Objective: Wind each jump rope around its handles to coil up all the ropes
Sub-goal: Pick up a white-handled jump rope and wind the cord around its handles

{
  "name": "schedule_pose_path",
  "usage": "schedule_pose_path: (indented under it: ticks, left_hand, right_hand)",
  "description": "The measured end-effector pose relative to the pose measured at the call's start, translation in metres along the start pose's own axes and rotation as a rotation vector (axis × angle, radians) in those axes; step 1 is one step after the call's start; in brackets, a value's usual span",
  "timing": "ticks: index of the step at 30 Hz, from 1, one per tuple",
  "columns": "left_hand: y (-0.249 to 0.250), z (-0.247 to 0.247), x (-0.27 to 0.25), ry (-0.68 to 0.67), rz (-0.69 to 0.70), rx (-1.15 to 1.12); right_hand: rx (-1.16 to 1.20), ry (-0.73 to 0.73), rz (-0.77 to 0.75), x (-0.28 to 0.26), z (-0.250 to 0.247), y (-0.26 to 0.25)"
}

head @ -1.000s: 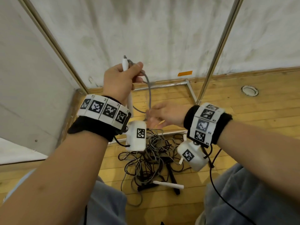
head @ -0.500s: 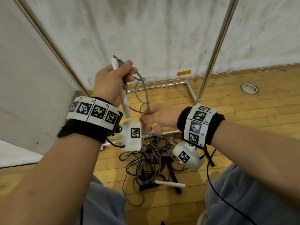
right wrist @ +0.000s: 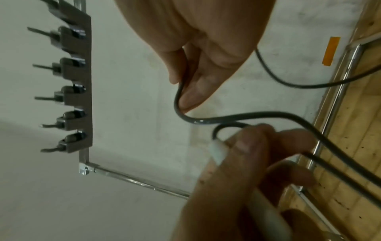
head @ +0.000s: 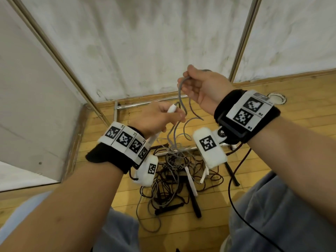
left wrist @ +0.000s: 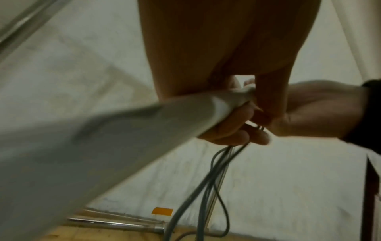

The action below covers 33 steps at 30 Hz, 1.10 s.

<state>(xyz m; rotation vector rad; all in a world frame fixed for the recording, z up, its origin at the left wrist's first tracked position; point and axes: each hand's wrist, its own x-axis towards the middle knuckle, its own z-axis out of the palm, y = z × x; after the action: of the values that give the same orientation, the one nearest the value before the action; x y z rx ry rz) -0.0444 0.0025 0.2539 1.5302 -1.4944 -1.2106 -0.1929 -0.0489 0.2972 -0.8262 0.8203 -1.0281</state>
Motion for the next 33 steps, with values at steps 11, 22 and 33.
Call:
schedule_pose_path:
  ticks: [11,22,33]
  left_hand:
    - [-0.002,0.012,0.004,0.040,0.098,0.116]
    - [-0.005,0.000,0.007,0.175,0.038,-0.033]
    - [-0.026,0.019,0.008,-0.203,-0.014,0.476]
  right_hand:
    - [0.188,0.042,-0.047,0.003,-0.008,-0.018]
    - [0.252,0.196,-0.049,0.017,-0.034,-0.032]
    - [0.564,-0.049,-0.097,0.007,-0.012,-0.050]
